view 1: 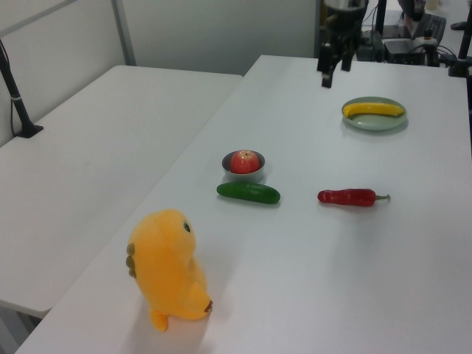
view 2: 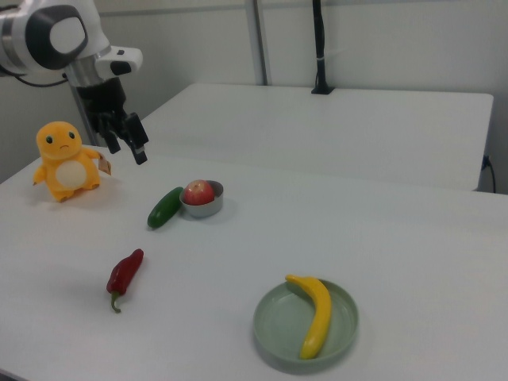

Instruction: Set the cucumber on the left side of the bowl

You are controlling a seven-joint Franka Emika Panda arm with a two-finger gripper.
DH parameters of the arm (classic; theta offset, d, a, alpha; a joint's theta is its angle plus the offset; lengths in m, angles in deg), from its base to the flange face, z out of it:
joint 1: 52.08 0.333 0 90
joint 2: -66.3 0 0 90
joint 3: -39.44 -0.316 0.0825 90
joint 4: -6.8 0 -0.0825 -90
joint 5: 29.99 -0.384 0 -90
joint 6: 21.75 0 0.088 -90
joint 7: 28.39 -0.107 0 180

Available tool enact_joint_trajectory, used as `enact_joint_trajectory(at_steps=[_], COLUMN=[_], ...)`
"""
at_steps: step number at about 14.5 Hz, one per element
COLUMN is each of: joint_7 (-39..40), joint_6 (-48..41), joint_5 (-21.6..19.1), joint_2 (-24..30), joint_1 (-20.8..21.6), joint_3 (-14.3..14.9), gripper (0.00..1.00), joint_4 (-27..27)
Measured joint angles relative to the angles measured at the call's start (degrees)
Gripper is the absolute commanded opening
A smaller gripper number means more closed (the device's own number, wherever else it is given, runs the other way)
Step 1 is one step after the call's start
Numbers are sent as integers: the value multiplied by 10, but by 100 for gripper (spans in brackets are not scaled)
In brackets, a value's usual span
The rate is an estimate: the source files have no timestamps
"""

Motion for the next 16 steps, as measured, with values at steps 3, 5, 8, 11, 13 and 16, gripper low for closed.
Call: enact_joint_trajectory(at_steps=[3,5,8,11,13,16], joint_7=[25,64,135,218,234,235], joint_6=[-54,-76,-85,-55,-10,4], joint_5=[-39,-60,-73,-76,-76,-76], joint_2=[38,61,75,62,53,53], joint_1=[-5,-5,-5,-3,-3,-4], joint_3=[24,44,60,60,61,62], gripper=[100,100,100,100,100,100], joint_4=[6,19,40,59,60,58])
